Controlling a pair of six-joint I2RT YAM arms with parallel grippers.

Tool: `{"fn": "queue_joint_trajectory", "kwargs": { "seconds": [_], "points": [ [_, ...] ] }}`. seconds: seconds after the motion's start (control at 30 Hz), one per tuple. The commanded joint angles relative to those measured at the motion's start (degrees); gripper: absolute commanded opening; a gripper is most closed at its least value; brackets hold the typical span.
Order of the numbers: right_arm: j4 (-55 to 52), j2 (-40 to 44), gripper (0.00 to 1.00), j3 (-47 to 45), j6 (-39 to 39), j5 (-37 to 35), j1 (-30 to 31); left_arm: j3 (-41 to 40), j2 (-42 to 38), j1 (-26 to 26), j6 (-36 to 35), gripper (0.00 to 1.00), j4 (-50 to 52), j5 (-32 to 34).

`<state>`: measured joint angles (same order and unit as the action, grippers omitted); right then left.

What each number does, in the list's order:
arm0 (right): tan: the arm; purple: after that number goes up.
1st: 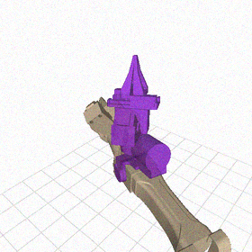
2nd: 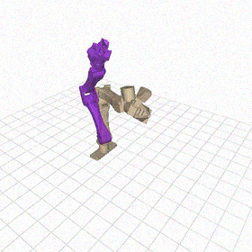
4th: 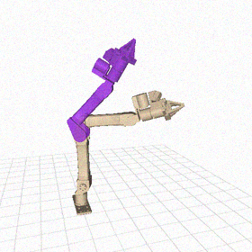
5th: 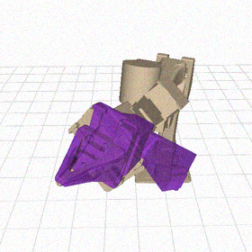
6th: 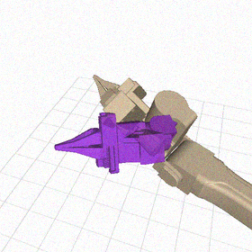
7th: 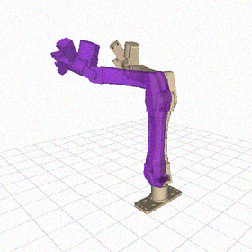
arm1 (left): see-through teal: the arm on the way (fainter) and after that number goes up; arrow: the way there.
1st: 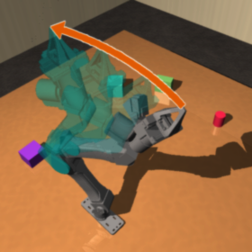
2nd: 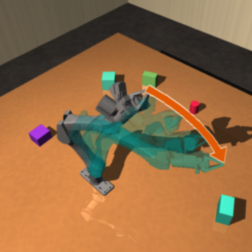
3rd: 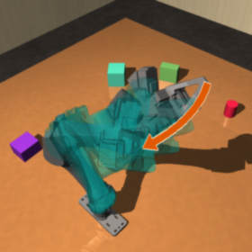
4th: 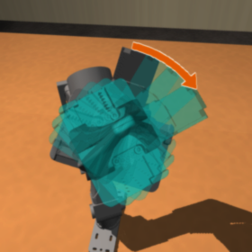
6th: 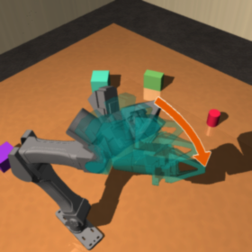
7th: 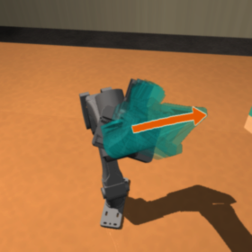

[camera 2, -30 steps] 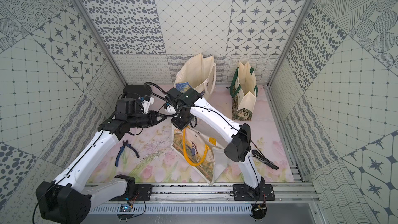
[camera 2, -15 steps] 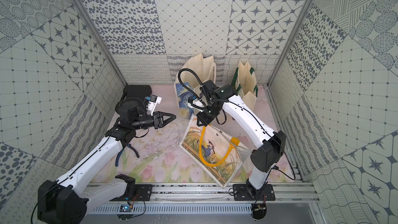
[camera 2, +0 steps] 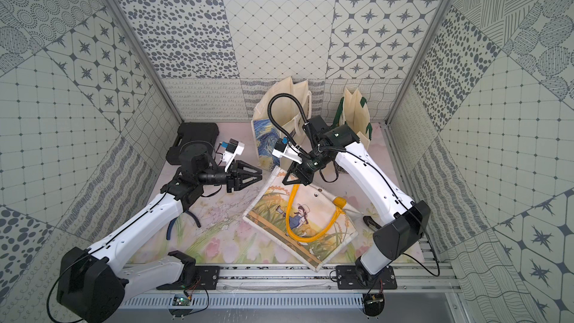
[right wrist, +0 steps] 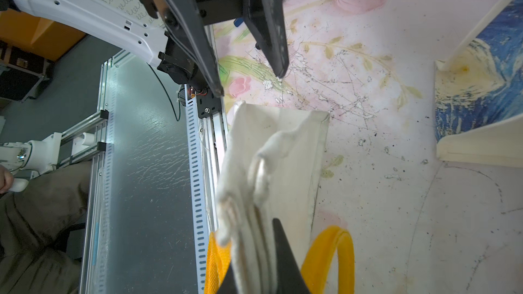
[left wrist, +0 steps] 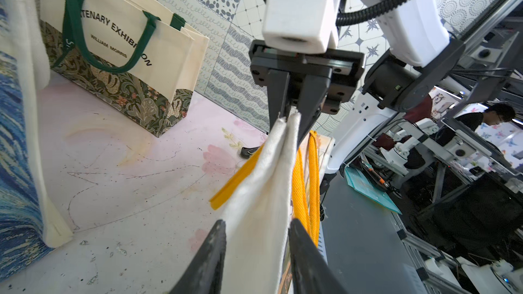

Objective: Put away the canvas bag
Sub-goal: Pick up the canvas bag from the center of the board, then press the canvas bag.

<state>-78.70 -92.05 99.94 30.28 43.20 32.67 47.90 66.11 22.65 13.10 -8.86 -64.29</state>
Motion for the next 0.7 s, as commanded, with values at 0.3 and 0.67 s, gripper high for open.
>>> {"fn": "queue_joint_trajectory", "kwargs": {
  "seconds": [0.3,0.67],
  "points": [
    [0.49,-4.30,0.00,6.27,1.80,5.87,0.29,3.36,5.79,2.21,-0.05,0.42,-8.28,-12.52],
    [2.94,-5.41,0.00,7.69,-1.19,4.80,0.21,3.50,5.76,3.60,-6.29,0.43,-1.30,-7.37]
  ]
}}
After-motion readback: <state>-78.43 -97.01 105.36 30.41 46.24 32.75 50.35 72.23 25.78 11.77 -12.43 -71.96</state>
